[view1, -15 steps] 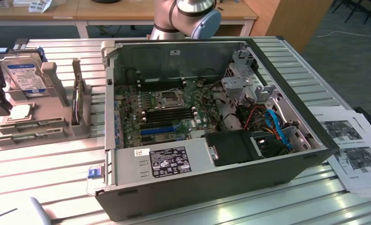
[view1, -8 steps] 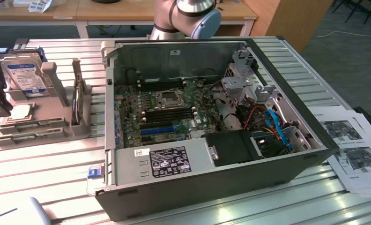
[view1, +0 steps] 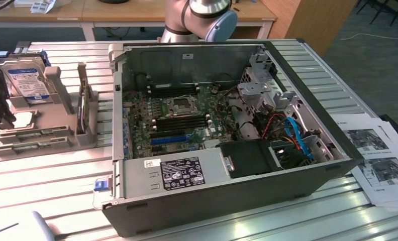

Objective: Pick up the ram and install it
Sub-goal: 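Pick up the ram and move it above insertion slot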

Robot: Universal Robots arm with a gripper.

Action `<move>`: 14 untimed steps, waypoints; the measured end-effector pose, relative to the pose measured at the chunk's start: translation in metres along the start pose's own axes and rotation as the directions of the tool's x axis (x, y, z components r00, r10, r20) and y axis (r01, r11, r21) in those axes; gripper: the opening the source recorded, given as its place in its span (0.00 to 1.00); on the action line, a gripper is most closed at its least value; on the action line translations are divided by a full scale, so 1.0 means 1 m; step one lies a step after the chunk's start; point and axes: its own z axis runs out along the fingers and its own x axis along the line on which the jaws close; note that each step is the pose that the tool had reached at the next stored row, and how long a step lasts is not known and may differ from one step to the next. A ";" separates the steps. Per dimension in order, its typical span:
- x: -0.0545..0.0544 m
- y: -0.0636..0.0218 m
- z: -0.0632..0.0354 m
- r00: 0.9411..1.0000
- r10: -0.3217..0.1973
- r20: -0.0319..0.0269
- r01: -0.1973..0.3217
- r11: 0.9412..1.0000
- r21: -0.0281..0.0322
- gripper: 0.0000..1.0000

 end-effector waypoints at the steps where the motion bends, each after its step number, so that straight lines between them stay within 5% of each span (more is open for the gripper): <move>1: 0.000 0.0000 0.0012 1.000 0.000 0.000 0.000 1.000 0.000 0.24; 14: 0.005 -0.0001 0.0145 1.000 0.000 0.000 0.000 1.000 0.003 0.24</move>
